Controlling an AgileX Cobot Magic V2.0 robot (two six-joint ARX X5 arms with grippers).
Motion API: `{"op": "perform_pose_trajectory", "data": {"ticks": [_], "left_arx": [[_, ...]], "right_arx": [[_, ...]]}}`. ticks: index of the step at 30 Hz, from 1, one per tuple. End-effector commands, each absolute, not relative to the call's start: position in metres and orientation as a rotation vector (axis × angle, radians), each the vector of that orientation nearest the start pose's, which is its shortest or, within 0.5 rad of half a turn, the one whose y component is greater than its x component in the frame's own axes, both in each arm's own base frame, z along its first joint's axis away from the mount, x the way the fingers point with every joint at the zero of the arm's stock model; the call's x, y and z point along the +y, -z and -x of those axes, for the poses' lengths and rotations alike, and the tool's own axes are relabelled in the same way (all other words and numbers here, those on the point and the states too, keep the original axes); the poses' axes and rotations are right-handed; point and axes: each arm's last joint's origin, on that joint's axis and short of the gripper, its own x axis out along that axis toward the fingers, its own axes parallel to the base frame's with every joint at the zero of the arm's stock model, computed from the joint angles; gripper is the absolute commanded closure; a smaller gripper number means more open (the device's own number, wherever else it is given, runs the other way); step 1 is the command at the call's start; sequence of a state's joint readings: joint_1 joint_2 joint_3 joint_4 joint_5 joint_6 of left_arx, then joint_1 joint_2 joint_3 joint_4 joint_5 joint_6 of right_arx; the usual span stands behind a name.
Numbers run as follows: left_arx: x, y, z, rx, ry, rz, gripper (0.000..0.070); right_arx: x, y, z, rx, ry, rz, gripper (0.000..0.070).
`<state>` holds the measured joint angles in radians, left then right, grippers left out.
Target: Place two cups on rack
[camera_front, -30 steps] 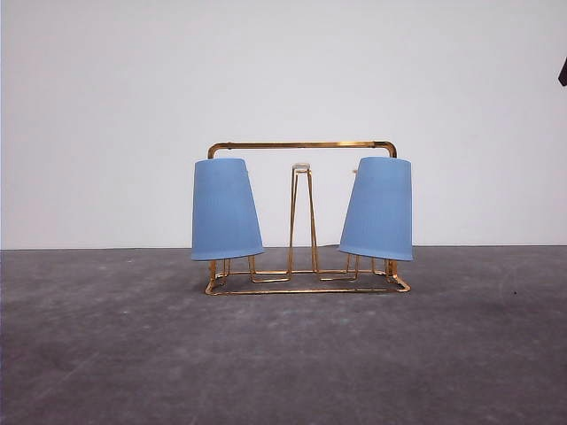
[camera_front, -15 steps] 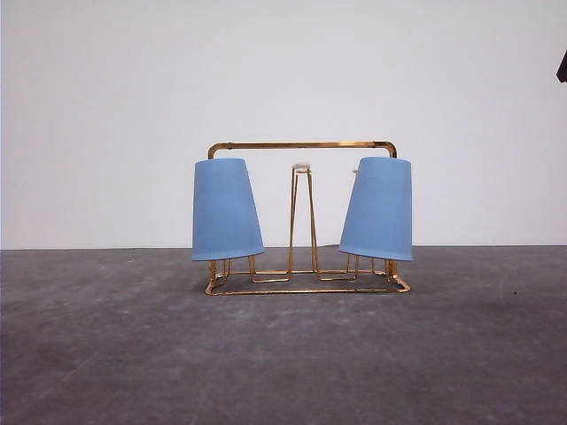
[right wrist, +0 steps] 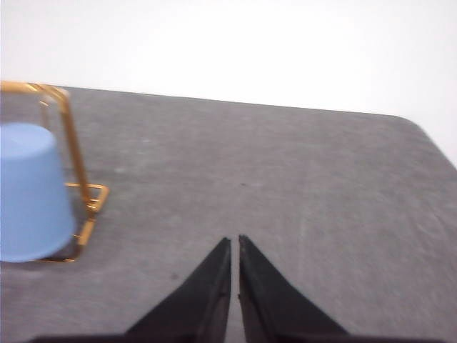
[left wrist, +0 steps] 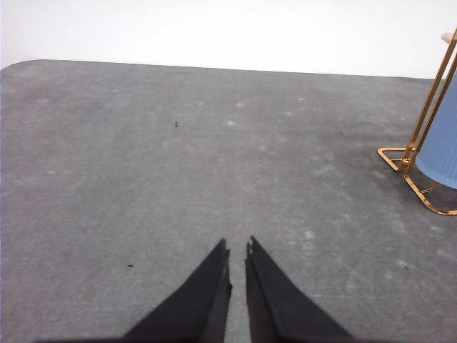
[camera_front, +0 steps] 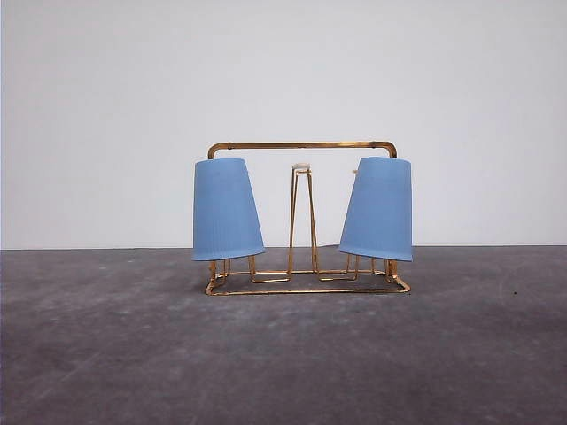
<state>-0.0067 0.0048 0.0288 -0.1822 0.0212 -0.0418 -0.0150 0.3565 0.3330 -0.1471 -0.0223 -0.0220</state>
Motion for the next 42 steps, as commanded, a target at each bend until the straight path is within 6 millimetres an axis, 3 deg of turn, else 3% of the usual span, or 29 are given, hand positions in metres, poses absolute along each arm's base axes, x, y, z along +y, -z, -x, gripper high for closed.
{"op": "perform_pose_trajectory", "data": {"ticks": [1,6,12,42], "left_arx": [[-0.001,-0.150,-0.096,0.177,0.018,0.043,0.0677],[-0.001,-0.150,-0.096,0.177,0.018,0.043,0.0677],[-0.001,-0.150,-0.096,0.178,0.018,0.043,0.0677],[-0.001,-0.150,-0.096,0.178,0.018,0.043,0.0677]], "right_arx": [[-0.001,-0.217,-0.110,0.142,-0.007,0.003,0.0684],[-0.001,-0.179,-0.102,0.138,-0.007,0.004,0.0684],[-0.001,-0.150,-0.098,0.183,-0.012,0.001,0.0684],[0.004,-0.152,-0.096,0.148,-0.045,0.029,0.0684]]}}
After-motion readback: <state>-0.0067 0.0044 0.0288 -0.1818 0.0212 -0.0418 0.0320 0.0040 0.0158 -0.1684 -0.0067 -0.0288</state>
